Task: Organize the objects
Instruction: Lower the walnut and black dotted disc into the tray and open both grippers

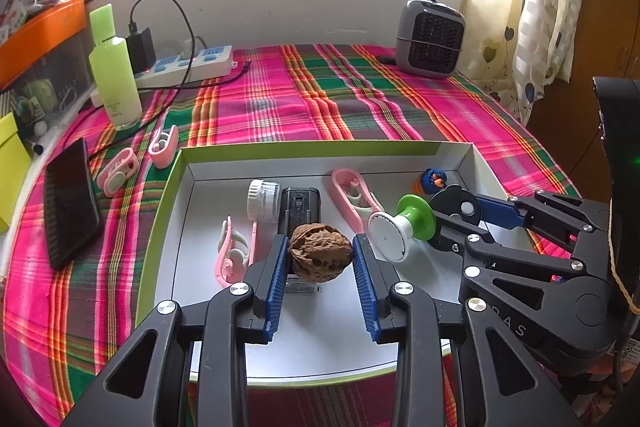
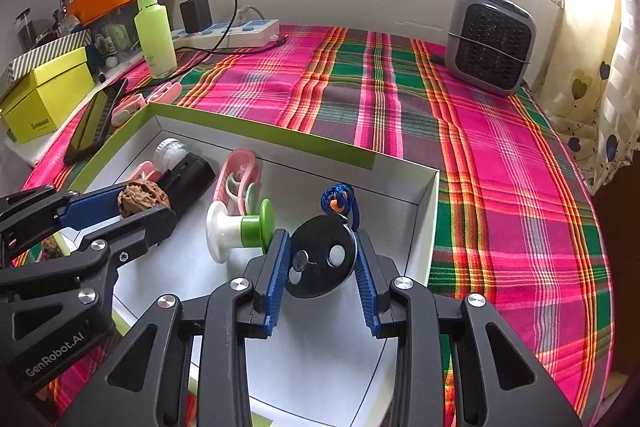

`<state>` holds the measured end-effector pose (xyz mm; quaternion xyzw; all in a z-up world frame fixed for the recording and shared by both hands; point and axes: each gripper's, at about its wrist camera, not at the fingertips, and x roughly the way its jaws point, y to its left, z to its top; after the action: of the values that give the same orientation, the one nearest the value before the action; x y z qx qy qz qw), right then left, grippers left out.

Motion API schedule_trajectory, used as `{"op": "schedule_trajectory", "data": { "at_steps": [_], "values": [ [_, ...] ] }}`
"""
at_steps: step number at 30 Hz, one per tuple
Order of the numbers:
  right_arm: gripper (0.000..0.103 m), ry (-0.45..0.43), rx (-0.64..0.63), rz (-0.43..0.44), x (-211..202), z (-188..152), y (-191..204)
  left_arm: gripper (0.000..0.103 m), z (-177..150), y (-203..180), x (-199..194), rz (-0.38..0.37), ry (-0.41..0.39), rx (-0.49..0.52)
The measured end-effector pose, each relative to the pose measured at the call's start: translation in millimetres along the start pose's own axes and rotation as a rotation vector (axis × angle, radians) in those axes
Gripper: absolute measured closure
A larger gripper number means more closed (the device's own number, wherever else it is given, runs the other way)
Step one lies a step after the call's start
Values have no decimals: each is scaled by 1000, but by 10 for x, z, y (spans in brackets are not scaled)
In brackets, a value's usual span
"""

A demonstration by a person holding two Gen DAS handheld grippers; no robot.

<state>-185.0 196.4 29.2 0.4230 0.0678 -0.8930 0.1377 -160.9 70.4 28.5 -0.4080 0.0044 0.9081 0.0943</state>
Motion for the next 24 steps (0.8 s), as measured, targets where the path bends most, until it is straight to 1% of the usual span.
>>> {"op": "schedule_trajectory", "data": {
  "at_steps": [3, 7, 12, 19, 24],
  "values": [
    [69, -1, 2, 1, -2, 0, 2, 72, 3, -5, 2, -7, 0, -2],
    [69, -3, 5, -1, -22, -4, 2, 72, -8, -43, 3, 29, -4, 28],
    [69, -3, 6, 0, -30, -15, 4, 72, -9, -40, 13, 40, -4, 25],
    [69, -3, 7, -1, -33, -18, 8, 72, -11, -38, 17, 39, -2, 23],
    [69, -3, 5, -2, -35, -18, 10, 70, -14, -31, 26, 39, 1, 18]
  ]
}}
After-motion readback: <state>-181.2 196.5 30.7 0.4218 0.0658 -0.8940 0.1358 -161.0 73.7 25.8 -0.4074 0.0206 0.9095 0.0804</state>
